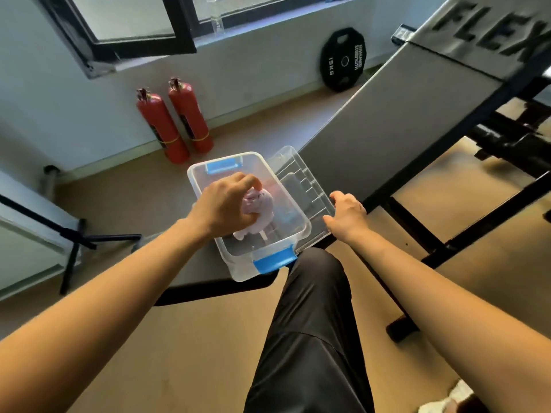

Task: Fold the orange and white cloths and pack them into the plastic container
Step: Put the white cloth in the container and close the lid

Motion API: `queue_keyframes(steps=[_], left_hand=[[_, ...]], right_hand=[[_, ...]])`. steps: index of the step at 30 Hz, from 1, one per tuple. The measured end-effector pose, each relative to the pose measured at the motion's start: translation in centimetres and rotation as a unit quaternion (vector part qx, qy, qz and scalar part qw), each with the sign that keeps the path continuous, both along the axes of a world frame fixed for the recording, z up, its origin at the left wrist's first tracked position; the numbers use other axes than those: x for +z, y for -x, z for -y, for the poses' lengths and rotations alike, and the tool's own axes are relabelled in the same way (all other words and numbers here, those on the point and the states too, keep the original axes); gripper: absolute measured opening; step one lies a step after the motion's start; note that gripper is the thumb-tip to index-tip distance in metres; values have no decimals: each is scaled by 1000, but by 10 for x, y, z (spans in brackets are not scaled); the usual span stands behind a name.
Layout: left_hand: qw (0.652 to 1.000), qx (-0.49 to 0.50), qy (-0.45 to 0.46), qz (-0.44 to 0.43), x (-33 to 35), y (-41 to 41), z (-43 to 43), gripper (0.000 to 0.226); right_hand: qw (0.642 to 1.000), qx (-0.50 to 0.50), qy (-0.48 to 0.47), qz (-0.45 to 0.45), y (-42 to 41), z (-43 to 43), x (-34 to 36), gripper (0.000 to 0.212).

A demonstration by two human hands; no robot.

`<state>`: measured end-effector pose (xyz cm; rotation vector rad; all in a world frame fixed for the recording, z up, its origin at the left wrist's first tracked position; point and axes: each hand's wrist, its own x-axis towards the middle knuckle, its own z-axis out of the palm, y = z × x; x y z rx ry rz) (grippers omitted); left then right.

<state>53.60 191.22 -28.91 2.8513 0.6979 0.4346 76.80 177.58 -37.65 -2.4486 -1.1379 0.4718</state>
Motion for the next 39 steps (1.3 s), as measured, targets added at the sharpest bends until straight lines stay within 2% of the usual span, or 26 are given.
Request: queue_keyframes(steps=[5,8,10,13,15,18,23,27,31,33,35,37,39], left_hand=[[980,-50,-140,-135,-20,-25,-20,48],[966,-37,-179,-183,-35,-38,-28,48],[966,-17,-170,-194,-47,-42,-29,47],[975,-4,-106,-197,-64,-42,-29,47],[982,3,-26,-185,-67,-42,-33,51],[983,31,79,-161,-66,-39,-39,54],[966,44,183,-179,-62,-43,-38,38],[913,40,340,-223,-56,-46,-36,17],[845,59,432,-311,-44,-51,-26,27],[825,53,447,-341,-36,-53,-21,35],[844,32,415,-338,-27,-50,-16,38],[893,19,335,-300,-19,-41,-10,36],[927,19,278,-250,-14,-26,-6,34]], right_hand=[[1000,-23,7,-14,-5,-14,1,31],[994,-31,-20,-102,-7,-15,2,23],[980,-39,-53,-189,-6,-15,5,21],[953,-41,-86,-287,2,-15,9,25],[940,-40,-104,-323,9,-15,8,38],[935,-28,-123,-330,18,-14,4,64],[940,8,-138,-312,22,-7,-2,81],[939,37,-157,-304,25,-5,3,73],[946,37,-180,-265,27,-8,2,56],[945,24,-183,-269,26,-11,1,43],[932,15,-190,-307,26,-13,2,34],[913,0,-207,-351,28,-14,9,27],[901,-17,-228,-368,28,-16,15,25]])
